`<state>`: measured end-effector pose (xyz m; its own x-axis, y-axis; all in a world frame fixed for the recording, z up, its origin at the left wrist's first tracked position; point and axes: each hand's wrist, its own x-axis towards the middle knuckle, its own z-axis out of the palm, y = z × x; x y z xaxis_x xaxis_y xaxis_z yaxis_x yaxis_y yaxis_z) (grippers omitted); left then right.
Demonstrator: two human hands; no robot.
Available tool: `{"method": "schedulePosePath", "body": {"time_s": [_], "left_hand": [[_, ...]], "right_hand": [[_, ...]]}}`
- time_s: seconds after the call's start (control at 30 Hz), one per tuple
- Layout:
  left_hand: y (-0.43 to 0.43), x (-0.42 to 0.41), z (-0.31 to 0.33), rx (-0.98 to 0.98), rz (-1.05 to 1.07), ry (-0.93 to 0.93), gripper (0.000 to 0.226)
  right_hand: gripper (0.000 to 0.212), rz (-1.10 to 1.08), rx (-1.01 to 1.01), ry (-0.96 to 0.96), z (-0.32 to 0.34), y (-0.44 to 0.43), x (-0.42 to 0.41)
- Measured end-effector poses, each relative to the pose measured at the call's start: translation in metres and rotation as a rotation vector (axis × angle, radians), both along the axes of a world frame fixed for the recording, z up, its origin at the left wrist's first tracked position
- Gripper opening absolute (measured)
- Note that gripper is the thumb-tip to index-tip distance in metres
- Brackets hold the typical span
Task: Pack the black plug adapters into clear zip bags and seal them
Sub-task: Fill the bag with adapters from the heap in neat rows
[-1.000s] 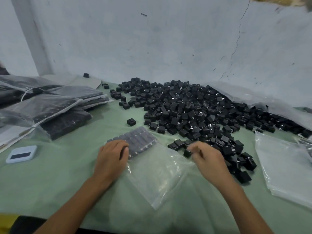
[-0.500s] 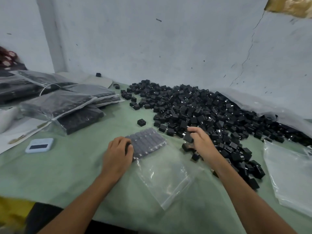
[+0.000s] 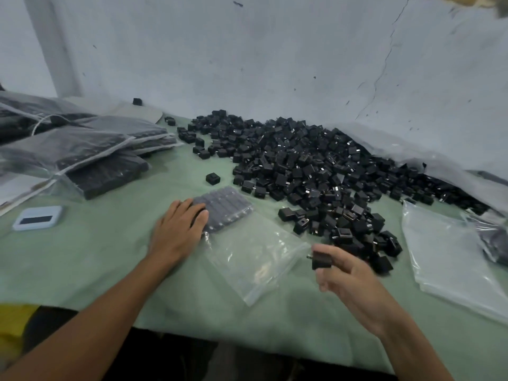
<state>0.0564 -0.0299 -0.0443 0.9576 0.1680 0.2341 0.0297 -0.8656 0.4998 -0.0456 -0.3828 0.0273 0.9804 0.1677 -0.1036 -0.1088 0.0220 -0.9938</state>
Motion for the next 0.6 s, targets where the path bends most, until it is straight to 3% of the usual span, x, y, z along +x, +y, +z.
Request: {"method": "schedulePosePath", "body": {"time_s": [0.2, 0.27, 0.37, 0.43, 0.5, 0.6], "left_hand": [[-0.002, -0.001, 0.002, -0.019, 0.008, 0.027, 0.058], [-0.001, -0.001, 0.002, -0.033, 0.009, 0.041, 0.061], [-0.001, 0.0, 0.002, -0.045, 0.01, 0.044, 0.063], [-0.001, 0.0, 0.003, -0.06, 0.006, 0.04, 0.066], [-0.001, 0.0, 0.004, -0.08, 0.005, 0.037, 0.064], [0.0, -0.001, 0.004, -0.098, 0.006, 0.038, 0.058]], "right_hand": [[0.035, 0.123, -0.269, -0.024, -0.03, 0.042, -0.017], [0.031, 0.035, -0.149, -0.024, -0.035, 0.063, -0.01], [0.024, -0.071, 0.285, 0.159, -0.036, 0.086, 0.004], [0.01, -0.033, 0.351, 0.213, -0.034, 0.097, 0.009], [0.013, 0.015, 0.102, 0.119, -0.03, 0.111, 0.023], [0.017, 0.063, -0.541, -0.087, -0.027, 0.131, 0.054]]}}
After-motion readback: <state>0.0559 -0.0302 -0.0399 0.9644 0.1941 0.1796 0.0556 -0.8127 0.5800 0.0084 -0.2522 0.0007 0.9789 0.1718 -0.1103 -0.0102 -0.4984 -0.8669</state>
